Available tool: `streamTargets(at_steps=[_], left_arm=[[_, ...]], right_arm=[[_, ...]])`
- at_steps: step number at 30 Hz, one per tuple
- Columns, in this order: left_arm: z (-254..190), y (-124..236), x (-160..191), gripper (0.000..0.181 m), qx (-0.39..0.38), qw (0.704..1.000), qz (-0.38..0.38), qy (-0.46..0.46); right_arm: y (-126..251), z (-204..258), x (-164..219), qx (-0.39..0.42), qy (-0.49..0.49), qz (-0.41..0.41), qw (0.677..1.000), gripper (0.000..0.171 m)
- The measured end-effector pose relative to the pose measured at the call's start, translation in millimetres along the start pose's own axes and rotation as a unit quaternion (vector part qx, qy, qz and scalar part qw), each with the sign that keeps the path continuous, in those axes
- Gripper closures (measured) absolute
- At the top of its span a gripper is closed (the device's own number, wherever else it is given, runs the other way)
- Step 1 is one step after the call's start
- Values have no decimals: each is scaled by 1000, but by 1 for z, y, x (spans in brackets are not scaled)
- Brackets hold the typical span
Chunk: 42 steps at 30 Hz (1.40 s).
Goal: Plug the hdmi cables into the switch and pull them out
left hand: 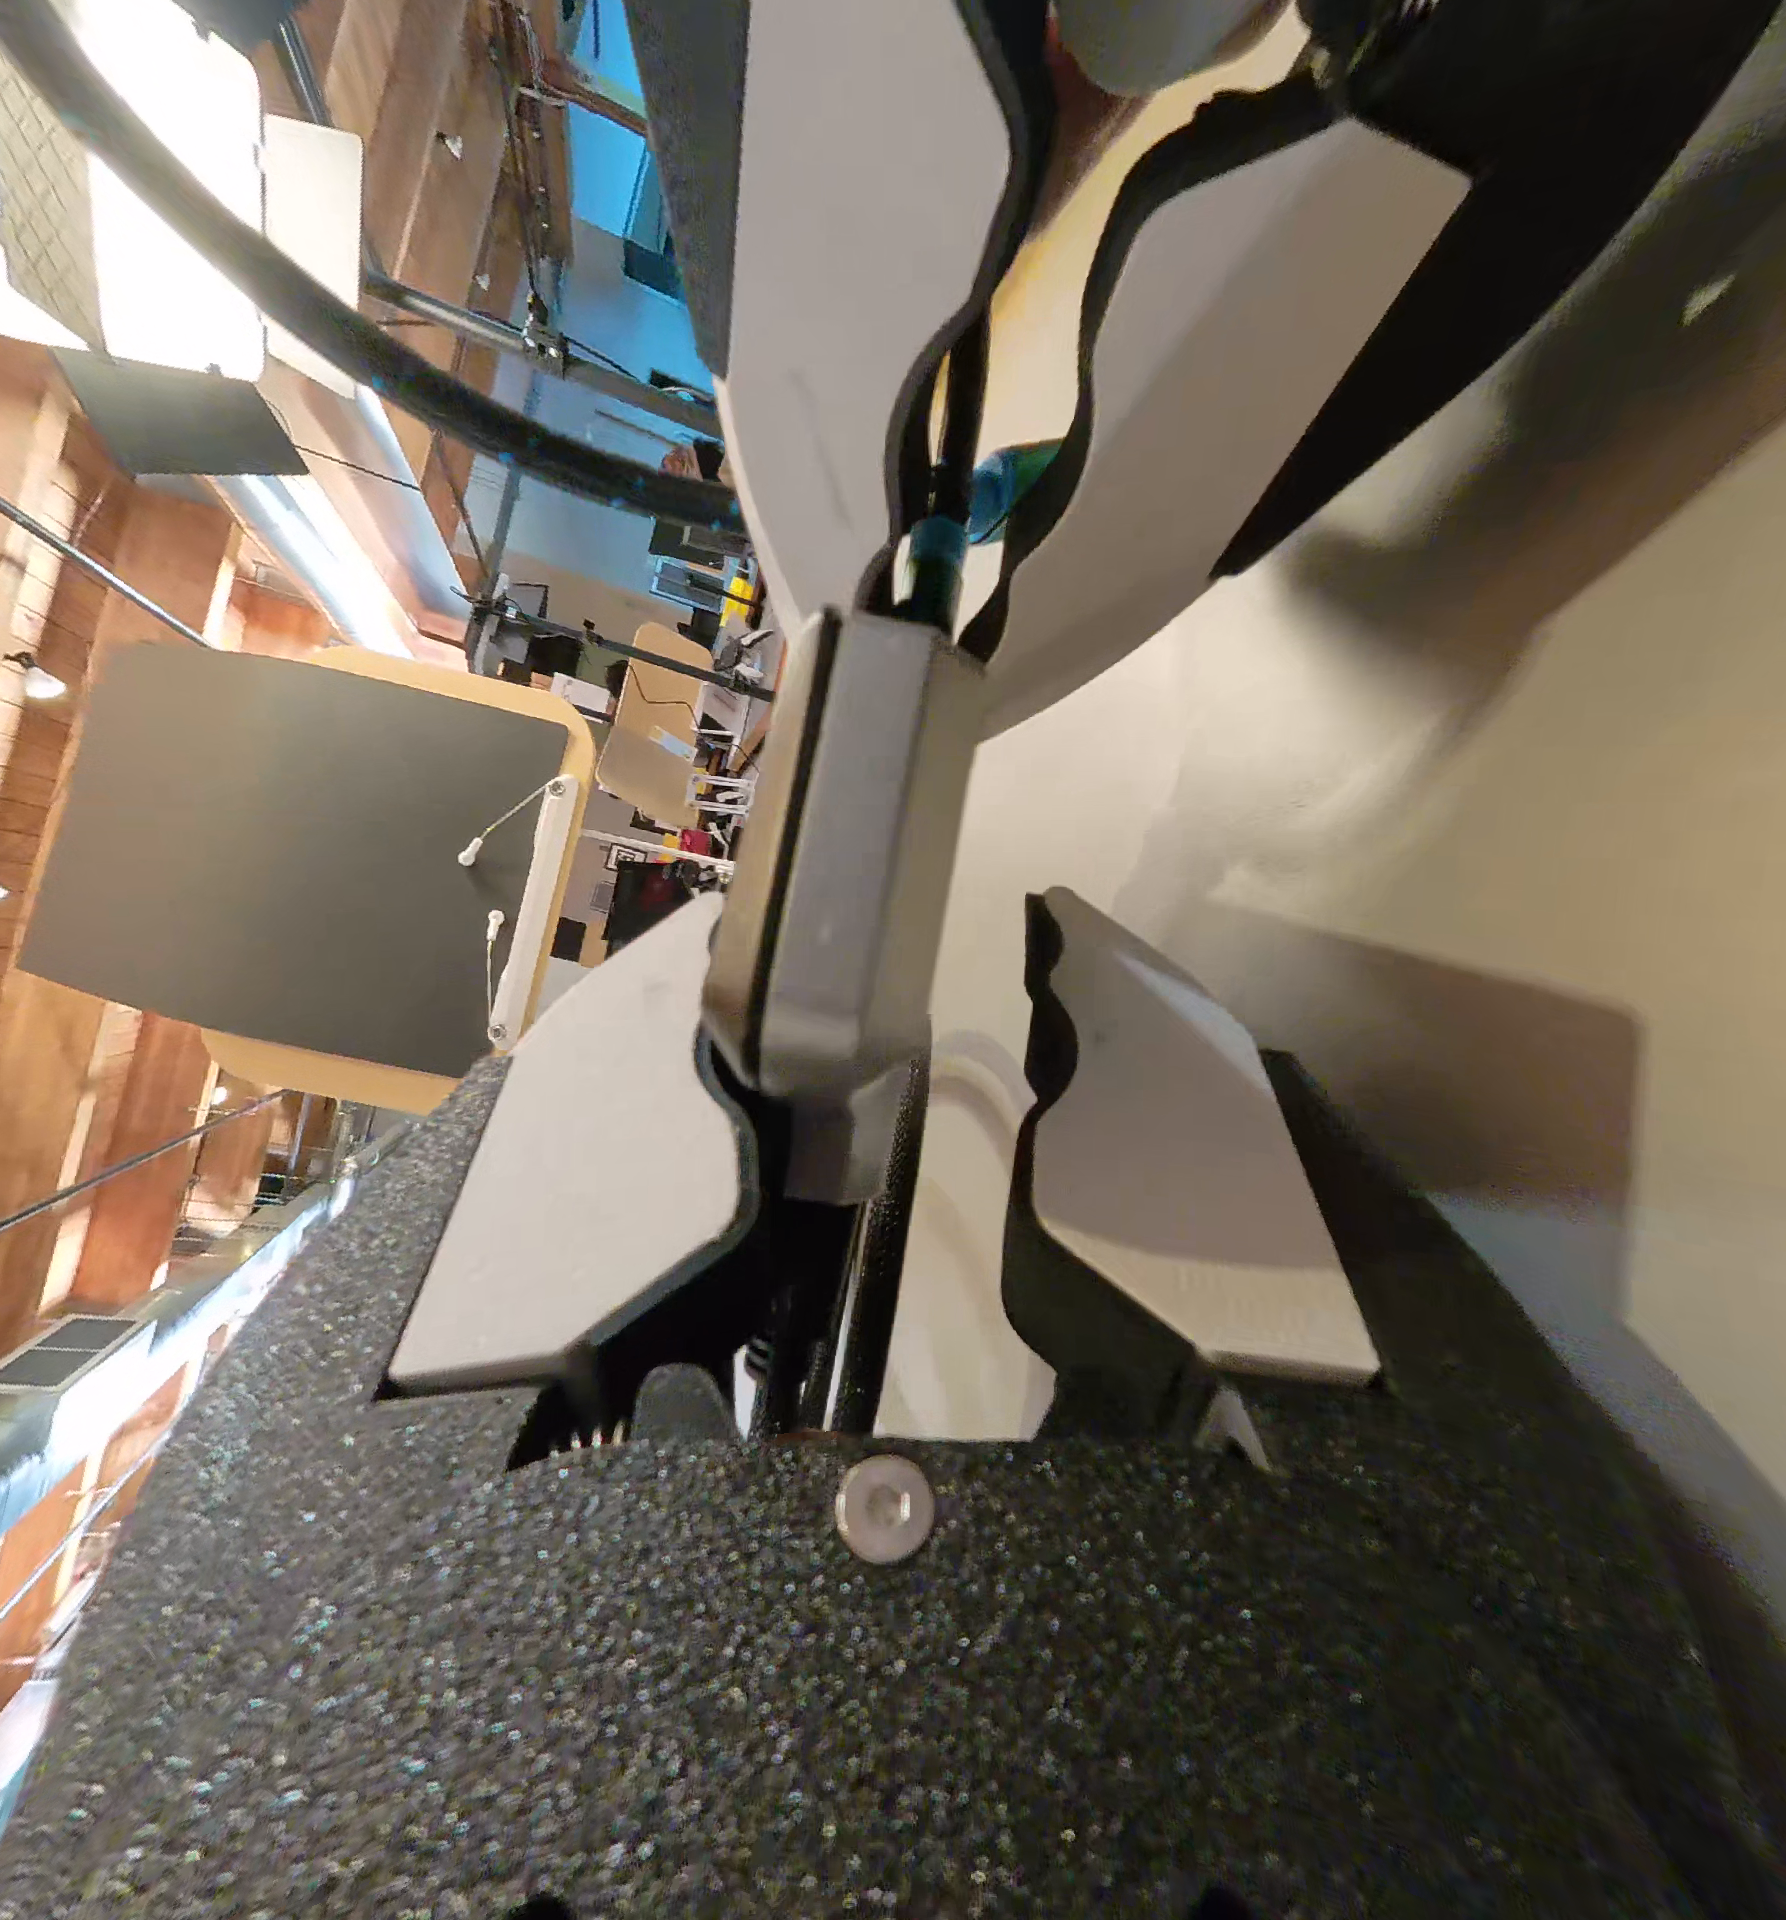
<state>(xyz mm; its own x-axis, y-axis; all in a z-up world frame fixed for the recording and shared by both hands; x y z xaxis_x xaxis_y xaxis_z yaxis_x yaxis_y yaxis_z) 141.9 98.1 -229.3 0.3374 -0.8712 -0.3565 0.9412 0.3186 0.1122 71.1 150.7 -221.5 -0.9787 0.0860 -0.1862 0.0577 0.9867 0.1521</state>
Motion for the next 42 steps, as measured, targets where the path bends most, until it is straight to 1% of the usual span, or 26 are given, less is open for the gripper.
streamTargets(at_steps=[7, 8, 10, 13, 14, 21, 24, 26, 29, 33, 34, 35, 36, 37, 38, 40, 41, 42], left_arm=[[0, -2, -1, 133, -5, 1000, 10, 4], [0, -2, -2, 135, -5, 1000, 11, 7], [1, -3, 0, 151, -10, 1000, 15, 8], [0, -3, 4, 152, 4, 999, 35, 4], [0, -4, 4, 156, -1, 999, 42, -3], [4, -7, 2, 156, -13, 998, 54, 2], [4, -6, 2, 156, -7, 999, 47, -3], [-2, -5, 1, 156, 14, 999, 41, -13], [-2, -8, -3, 156, 14, 999, 34, -15], [-3, -6, 1, 155, 23, 999, 32, -17], [-2, -7, 4, 159, 16, 998, 50, -19], [8, -8, 21, 158, -7, 994, 112, 3], [18, -3, 32, 158, -11, 994, 101, 51], [30, 6, 39, 159, -40, 992, 90, 78], [33, 11, 45, 159, -54, 992, 91, 69], [29, 11, 51, 158, -49, 991, 114, 43], [28, 9, 51, 158, -47, 991, 119, 43], [28, 6, 50, 158, -44, 991, 121, 47]], right_arm=[[0, 2, -5, 12, 27, -8, 1000, 159], [0, 2, -5, 12, 32, -9, 999, 159], [0, 4, -5, 8, 41, -11, 999, 159], [-3, 6, -6, 8, 57, -2, 998, 159], [-3, 5, -6, 11, 54, 2, 998, 158], [-4, -2, -1, 10, 20, -1, 1000, 157], [-1, 1, -2, 7, 30, -4, 1000, 158], [2, 4, 2, -11, 44, -30, 999, 158], [2, 1, 9, -33, 9, -43, 999, 158], [3, 7, 3, 0, 73, -10, 997, 158], [4, 4, 10, 15, 85, 12, 996, 159], [5, -4, 28, 31, 66, 40, 997, 159], [9, -17, 50, 42, 12, 62, 997, 159], [18, -27, 66, 51, -30, 56, 997, 159], [26, -26, 75, 45, -26, 44, 998, 159], [34, -6, 81, 6, 40, 38, 998, 159], [38, -5, 77, 12, 47, 29, 998, 160], [43, -8, 71, 21, 33, 13, 999, 159]])
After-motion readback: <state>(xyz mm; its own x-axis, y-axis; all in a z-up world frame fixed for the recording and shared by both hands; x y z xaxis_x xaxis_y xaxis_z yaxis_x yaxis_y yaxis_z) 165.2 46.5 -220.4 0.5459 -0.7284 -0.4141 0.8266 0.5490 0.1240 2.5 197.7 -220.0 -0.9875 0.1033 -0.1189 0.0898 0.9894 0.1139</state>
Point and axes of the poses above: each gripper's, where its closed fingertips meet, y back along the fingers, x out of its underside, z = x × y across the jaws, the point moved 6 cm from there along y, back along the fingers, and after that the axes turned 2 degrees about -x, right-handed, at the moved point
